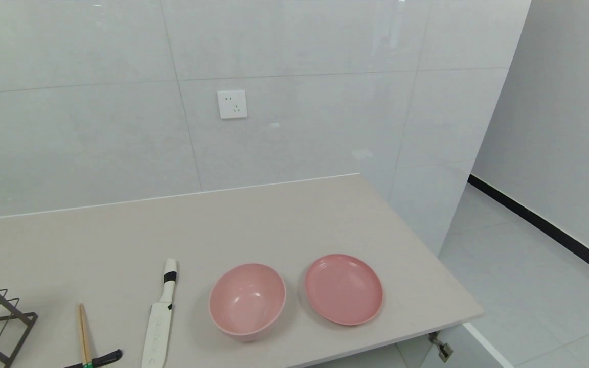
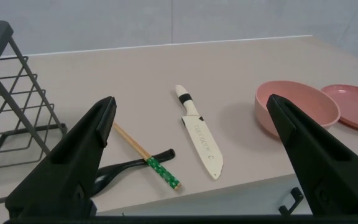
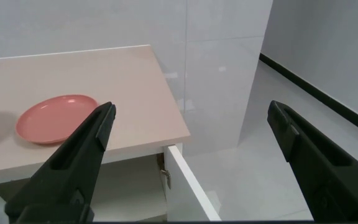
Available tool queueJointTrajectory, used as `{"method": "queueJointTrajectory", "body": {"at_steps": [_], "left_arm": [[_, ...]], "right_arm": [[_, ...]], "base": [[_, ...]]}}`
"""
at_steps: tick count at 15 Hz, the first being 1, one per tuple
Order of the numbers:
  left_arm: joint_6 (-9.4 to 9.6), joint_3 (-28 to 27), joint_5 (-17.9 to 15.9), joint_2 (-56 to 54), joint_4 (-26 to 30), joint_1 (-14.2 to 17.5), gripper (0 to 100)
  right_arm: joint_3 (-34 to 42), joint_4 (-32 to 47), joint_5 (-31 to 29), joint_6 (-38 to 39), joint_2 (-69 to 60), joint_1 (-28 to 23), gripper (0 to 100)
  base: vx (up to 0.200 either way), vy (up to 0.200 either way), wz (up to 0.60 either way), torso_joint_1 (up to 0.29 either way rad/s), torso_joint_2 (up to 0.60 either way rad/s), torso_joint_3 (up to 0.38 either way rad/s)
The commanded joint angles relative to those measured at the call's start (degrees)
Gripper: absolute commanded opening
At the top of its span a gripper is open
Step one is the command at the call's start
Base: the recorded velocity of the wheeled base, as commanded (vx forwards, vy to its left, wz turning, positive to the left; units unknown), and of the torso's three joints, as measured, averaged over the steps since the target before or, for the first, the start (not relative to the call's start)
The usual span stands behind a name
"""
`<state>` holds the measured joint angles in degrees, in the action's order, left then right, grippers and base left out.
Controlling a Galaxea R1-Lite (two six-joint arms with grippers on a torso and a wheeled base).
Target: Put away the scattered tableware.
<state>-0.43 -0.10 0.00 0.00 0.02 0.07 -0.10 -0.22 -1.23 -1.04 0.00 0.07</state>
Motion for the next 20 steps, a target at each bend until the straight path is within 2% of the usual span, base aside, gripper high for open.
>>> {"method": "queueJointTrajectory", "body": {"at_steps": [1, 6, 8, 14, 16, 17, 18, 19, 20], "left_arm": [[-0.01, 0.01, 0.0, 0.0, -0.02, 0.01, 100], [0.43, 0.01, 0.0, 0.09, 0.06, 0.01, 100], [0.43, 0.01, -0.09, 0.09, 0.06, 0.01, 100], [0.51, 0.01, -0.09, 0.09, 0.06, 0.01, 100], [0.6, 0.01, -0.18, 0.09, 0.06, 0.01, 100], [0.69, 0.01, -0.26, 0.0, 0.06, 0.01, 100], [0.78, 0.01, -0.26, 0.09, 0.06, 0.01, 100], [0.78, 0.01, -0.35, 0.09, 0.06, 0.01, 100], [0.78, 0.01, -0.35, 0.09, 0.06, 0.01, 100]], "right_arm": [[0.01, -0.04, 0.0, -0.02, 0.0, 0.01, 100], [0.01, -0.22, 0.53, -0.46, 0.0, 0.01, 100], [0.1, -0.13, 0.53, -0.02, 0.0, 0.01, 100], [0.1, -0.13, 0.53, -0.02, 0.0, 0.01, 100], [0.01, -0.31, 2.64, -1.34, 0.0, 0.19, 100], [-2.98, -1.01, 5.36, -1.78, 0.44, 0.1, 100], [-18.36, -6.46, 5.89, -0.11, 9.05, -0.34, 100], [-28.38, -11.38, 7.38, -0.46, 18.72, 0.19, 100], [-34.62, -10.59, 12.66, -3.89, 26.46, 0.63, 100]], "base": [[0.0, 0.0, 0.0, 0.105, -0.05, 0.046], [0.0, 0.0, 0.0, 0.01, -0.01, 0.006], [-0.2, 0.0, 0.0, 0.005, 0.0, 0.0], [0.0, 0.0, 0.0, 0.0, 0.0, 0.0], [0.0, 0.0, 0.0, 0.0, 0.0, 0.0], [0.0, 0.0, 0.0, 0.0, 0.0, 0.0], [0.0, 0.0, 0.0, 0.0, 0.0, 0.0], [0.0, 0.0, 0.0, 0.0, 0.0, 0.0], [0.0, 0.0, 0.0, 0.0, 0.0, 0.0]]}}
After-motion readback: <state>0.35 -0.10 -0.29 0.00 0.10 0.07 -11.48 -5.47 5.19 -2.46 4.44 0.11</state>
